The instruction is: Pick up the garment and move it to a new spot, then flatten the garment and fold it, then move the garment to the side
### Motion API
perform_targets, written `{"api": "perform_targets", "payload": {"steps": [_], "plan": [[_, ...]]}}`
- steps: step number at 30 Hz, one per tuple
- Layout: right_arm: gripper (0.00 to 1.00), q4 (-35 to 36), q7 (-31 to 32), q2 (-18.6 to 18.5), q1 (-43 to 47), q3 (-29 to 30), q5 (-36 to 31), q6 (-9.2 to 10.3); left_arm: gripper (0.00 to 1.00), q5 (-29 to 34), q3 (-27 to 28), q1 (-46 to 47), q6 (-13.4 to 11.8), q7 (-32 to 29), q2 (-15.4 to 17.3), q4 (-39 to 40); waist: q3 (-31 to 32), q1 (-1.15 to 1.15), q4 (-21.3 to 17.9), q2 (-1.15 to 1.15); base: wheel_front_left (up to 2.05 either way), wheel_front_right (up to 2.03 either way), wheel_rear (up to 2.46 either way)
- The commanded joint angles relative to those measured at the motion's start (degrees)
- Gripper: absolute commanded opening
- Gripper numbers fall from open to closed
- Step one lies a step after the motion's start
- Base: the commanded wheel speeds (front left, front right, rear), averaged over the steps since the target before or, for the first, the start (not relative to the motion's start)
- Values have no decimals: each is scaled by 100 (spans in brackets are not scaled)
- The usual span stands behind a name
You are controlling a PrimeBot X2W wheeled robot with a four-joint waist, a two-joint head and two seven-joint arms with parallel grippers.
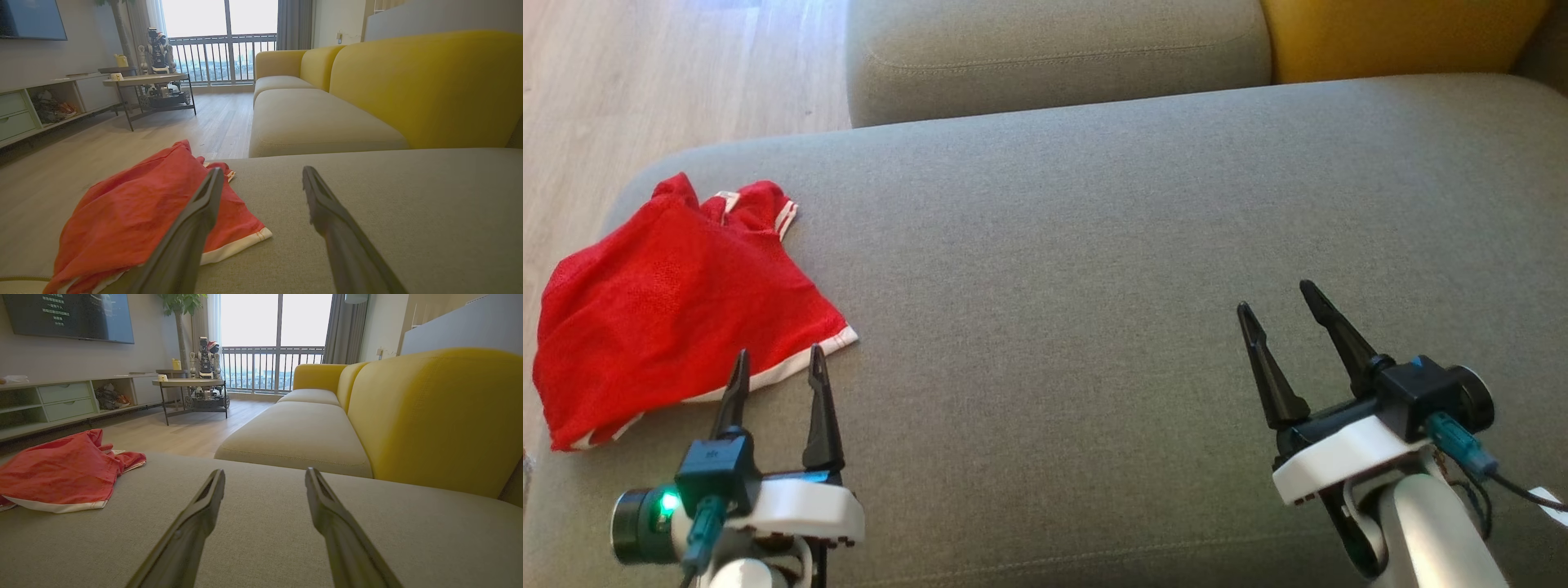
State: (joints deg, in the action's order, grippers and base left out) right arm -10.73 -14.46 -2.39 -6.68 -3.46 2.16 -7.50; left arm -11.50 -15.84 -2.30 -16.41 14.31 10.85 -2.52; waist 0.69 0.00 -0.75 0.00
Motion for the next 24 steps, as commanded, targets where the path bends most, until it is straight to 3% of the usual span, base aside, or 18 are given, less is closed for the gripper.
{"api": "perform_targets", "payload": {"steps": [1,15,20,24], "plan": [[100,171,-54,-49,-311,-106,20,1,100,108,330,186,96,69,-28,120,-1,0,-10,0,0,0,0],[100,326,-54,-49,-347,-135,15,1,100,390,998,302,723,69,-359,-131,-180,0,38,0,0,0,0],[100,487,-54,-49,-383,-194,-18,1,100,476,1105,481,838,69,-419,-133,-370,0,336,0,0,0,0],[100,560,-54,-49,-425,-241,-48,1,100,529,1165,593,932,69,-510,-135,-508,0,807,0,0,0,0]]}}
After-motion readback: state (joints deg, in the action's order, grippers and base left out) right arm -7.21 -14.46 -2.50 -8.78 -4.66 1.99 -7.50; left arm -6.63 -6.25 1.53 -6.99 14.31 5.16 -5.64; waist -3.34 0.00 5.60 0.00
